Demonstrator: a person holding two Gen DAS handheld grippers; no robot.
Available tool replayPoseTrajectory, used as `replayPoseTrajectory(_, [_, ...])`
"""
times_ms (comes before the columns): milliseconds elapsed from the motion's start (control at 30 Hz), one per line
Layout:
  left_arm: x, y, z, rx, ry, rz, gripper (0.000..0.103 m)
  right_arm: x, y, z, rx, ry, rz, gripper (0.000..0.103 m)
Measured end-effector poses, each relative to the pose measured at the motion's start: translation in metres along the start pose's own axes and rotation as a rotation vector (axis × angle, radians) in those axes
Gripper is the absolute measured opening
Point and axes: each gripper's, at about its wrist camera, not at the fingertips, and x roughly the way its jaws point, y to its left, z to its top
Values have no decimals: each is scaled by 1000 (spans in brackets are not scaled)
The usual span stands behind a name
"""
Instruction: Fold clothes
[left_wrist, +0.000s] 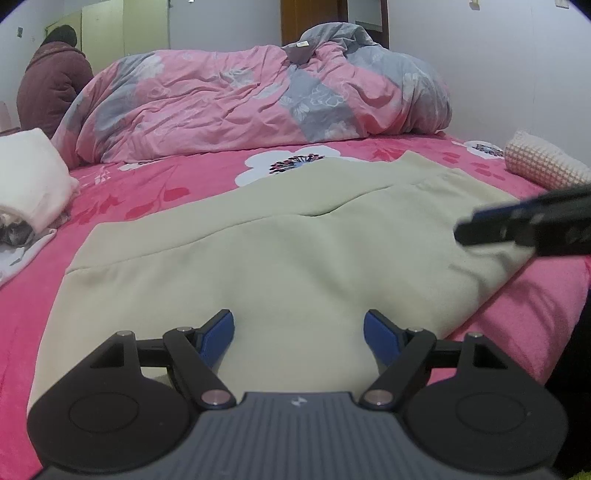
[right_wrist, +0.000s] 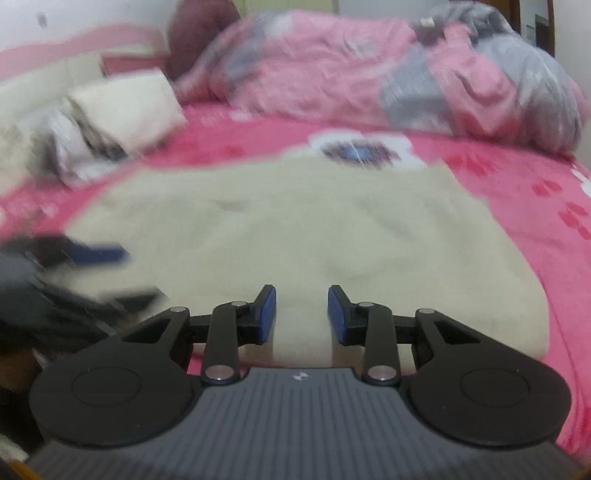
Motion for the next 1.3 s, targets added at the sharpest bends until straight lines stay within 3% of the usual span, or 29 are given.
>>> replayPoseTrajectory(100, [0, 1, -1, -3, -6, -2, 79, -11, 20, 2, -75, -74, 48, 35])
replayPoseTrajectory(233, [-3, 3, -2, -10, -19, -15, 80, 25, 27, -30, -128, 18, 28, 47])
replayPoseTrajectory(267, [-6, 5, -2, -15, -22, -21, 80, 25, 26, -38, -146, -23, 31, 47])
replayPoseTrajectory(433, [-36, 18, -2, -66, -76, -35, 81, 21, 23, -29, -130, 6, 40, 47])
replayPoseTrajectory(600, [-45, 36, -21, -59, 5, 73, 88, 22, 23, -28, -116, 3, 45, 47])
replayPoseTrajectory(700, [-43, 48, -30, -125, 4, 53, 89, 23, 23, -25, -115, 7, 44, 47])
replayPoseTrajectory(800, [-41, 44, -26, -103, 15, 75, 91, 18, 30, -10, -114, 32, 21, 47])
replayPoseTrajectory(933, [-40, 43, -28, -95, 8, 75, 91, 2, 47, -2, -170, -52, 65, 46])
replayPoseTrajectory(1067, [-40, 45, -32, -84, 7, 72, 91, 28, 42, -28, -137, -15, 90, 48])
replayPoseTrajectory(1233, [-45, 46, -32, -79, 11, 69, 91, 25, 38, -11, -76, 40, 104, 47])
replayPoseTrajectory(1300, [-46, 46, -33, -79, 9, 71, 91, 15, 43, -5, -93, 14, 107, 47])
